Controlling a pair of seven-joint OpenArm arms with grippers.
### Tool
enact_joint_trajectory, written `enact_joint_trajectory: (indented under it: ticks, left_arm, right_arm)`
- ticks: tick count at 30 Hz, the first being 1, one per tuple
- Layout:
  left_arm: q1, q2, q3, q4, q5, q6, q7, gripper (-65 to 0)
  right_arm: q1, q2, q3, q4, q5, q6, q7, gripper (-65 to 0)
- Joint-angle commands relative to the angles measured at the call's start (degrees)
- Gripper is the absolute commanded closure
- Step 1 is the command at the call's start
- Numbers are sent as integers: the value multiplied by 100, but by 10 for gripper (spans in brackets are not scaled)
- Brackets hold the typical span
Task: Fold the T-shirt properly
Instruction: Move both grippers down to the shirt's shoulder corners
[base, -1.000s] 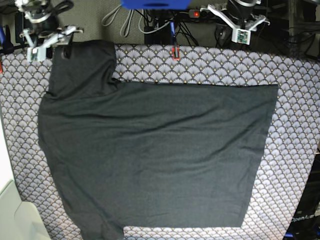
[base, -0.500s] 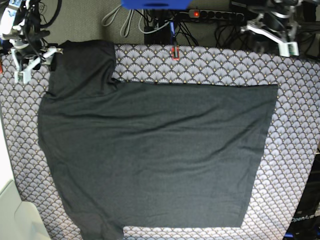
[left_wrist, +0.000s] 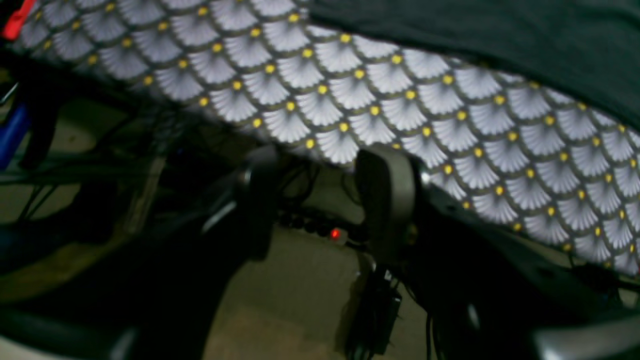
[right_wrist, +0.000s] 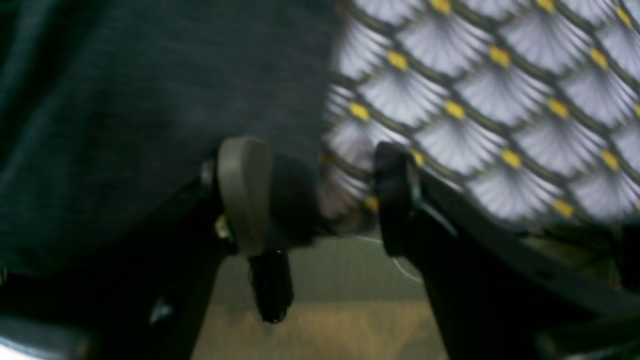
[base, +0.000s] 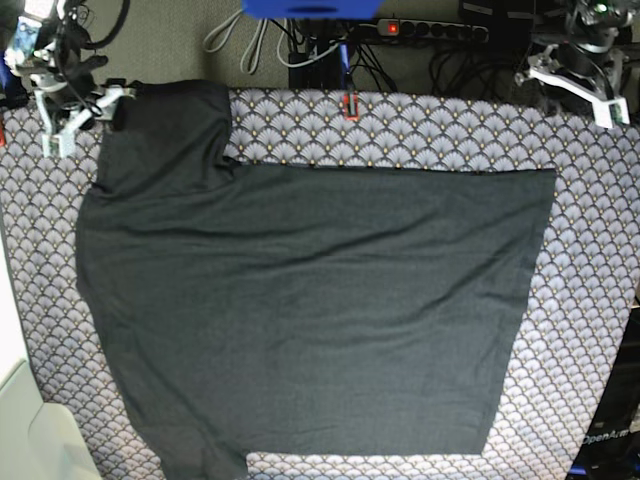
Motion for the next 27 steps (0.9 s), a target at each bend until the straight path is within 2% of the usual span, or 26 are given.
enact_joint_trajectory:
  ticks: [1, 8, 11, 17, 21, 24, 27]
  left_arm:
    - [17, -50, -36, 102, -22, -1, -62, -285]
    - [8, -50, -45, 102, -22, -1, -53, -285]
    - [0, -68, -71, 93, -22, -1, -53, -285]
    - [-211, -77, -352, 76, -22, -1, -9, -287]
    - [-431, -94, -528, 67, -22, -1, -9, -287]
    - [-633, -94, -598, 58, -22, -10, -9, -287]
    - [-880, -94, -634, 49, 31, -142, -9, -284]
  right_arm:
    - [-115, -33, -39, 35, 71, 67, -117, -344]
    - [-265, -173, -373, 44, 80, 76, -117, -331]
    - [-326, -173, -549, 44, 80, 102, -117, -281]
    - [-335, -173, -619, 26, 63, 603, -117, -160]
    - [-335, -173, -593, 26, 54, 621, -117, -92]
    - [-335, -173, -593, 26, 54, 621, -117, -14]
    - [-326, -165, -593, 26, 54, 621, -117, 0]
